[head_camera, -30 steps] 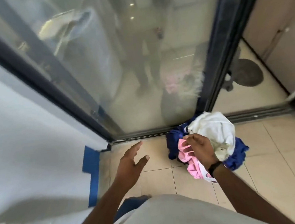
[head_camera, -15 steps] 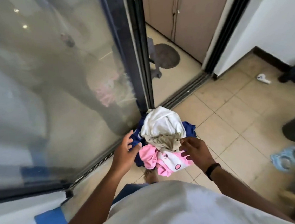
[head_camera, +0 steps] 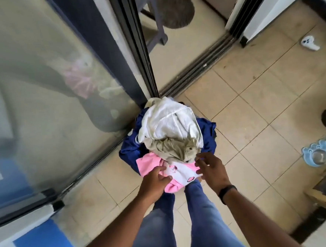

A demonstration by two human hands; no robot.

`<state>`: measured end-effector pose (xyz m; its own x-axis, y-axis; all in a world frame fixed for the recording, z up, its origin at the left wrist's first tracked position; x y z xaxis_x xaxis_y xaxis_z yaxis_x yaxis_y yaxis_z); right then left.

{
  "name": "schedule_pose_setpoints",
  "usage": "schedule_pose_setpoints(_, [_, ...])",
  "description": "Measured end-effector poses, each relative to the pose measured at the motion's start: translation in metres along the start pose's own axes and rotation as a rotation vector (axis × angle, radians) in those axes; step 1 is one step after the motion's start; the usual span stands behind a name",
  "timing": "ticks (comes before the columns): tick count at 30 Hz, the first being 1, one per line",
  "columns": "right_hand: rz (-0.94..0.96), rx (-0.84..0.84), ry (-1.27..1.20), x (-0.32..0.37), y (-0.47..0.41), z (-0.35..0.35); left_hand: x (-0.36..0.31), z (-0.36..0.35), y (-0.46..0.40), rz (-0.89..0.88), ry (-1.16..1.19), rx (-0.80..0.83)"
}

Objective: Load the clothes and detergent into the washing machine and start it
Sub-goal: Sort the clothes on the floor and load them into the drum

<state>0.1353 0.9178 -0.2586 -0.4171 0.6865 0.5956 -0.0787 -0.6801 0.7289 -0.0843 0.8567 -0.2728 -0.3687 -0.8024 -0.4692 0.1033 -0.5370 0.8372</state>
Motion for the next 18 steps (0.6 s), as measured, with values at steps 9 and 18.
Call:
schedule_pose_setpoints(9, [0.034,-0.155,0.341,-0.056,-0.123,-0.008,0.044,-0.06,-0.101,0.116,0.253,-0.074])
schedule_pose_setpoints(18, [0.397,0.119,0.374,0.002,-0.099,-0.086,0.07,-0.075,-0.112,0.442,0.765,-0.157])
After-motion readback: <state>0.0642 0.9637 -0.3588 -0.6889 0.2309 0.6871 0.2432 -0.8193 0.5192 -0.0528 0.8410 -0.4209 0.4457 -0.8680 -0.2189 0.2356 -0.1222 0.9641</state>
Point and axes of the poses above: each hand's wrist, its own y-axis away from the middle knuckle, its own z-axis out of the back of the hand, x = y × z, the point moved 10 cm from there along -y, towards the middle knuckle, and after that the axes turned 6 degrees about y, right-handed, at the moved point
